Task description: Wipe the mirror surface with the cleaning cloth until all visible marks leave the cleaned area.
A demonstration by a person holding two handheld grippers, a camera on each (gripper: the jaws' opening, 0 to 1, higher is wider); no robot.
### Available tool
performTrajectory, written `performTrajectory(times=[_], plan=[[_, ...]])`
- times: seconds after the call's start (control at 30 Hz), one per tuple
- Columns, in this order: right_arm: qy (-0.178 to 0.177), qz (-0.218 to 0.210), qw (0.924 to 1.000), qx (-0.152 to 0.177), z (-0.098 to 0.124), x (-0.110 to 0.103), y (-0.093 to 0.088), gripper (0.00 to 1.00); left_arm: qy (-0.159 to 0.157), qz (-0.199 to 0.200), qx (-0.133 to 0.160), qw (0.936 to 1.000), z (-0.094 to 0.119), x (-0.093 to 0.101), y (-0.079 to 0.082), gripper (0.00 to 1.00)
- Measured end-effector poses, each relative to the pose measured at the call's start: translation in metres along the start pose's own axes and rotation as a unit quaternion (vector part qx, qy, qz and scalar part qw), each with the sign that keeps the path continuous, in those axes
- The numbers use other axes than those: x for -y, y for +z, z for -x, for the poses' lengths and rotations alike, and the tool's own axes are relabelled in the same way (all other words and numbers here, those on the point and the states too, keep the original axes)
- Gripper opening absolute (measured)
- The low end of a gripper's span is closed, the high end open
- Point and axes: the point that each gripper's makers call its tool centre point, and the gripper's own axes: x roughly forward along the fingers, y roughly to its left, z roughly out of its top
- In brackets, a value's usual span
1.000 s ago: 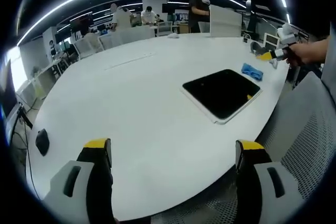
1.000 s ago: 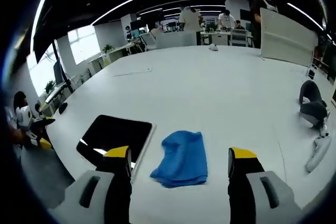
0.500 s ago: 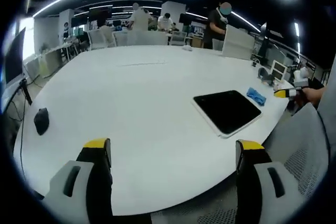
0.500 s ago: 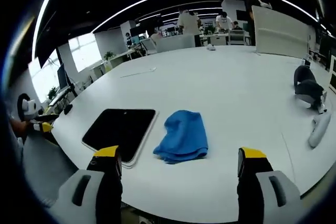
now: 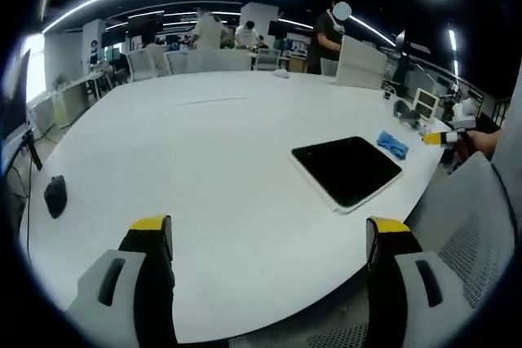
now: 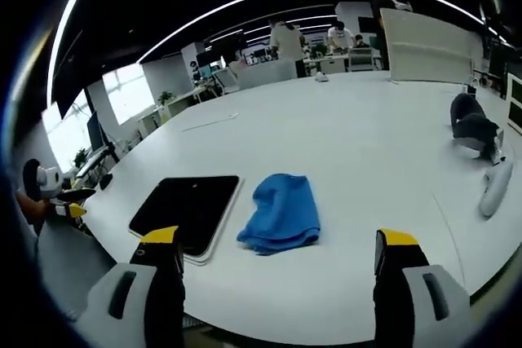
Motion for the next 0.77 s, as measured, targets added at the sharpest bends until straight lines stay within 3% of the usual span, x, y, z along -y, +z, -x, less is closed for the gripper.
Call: performTrajectory(times=[0.57,0.77], plan=[[-0.006,-0.002,1.0000,-0.004,0.0007,-0.0029,-0.0032,0.96,0.003,0.005,-0.002,1.0000,-0.0010,-0.0049,-0.0033,0.99],[-0.011,-0.020,0.9997,-0.003,0.0003,-0.0007,-0.0048,0.96,0.006,-0.006,-0.007,0.9999,-0.0007,-0.0048,-0.0043,0.99]])
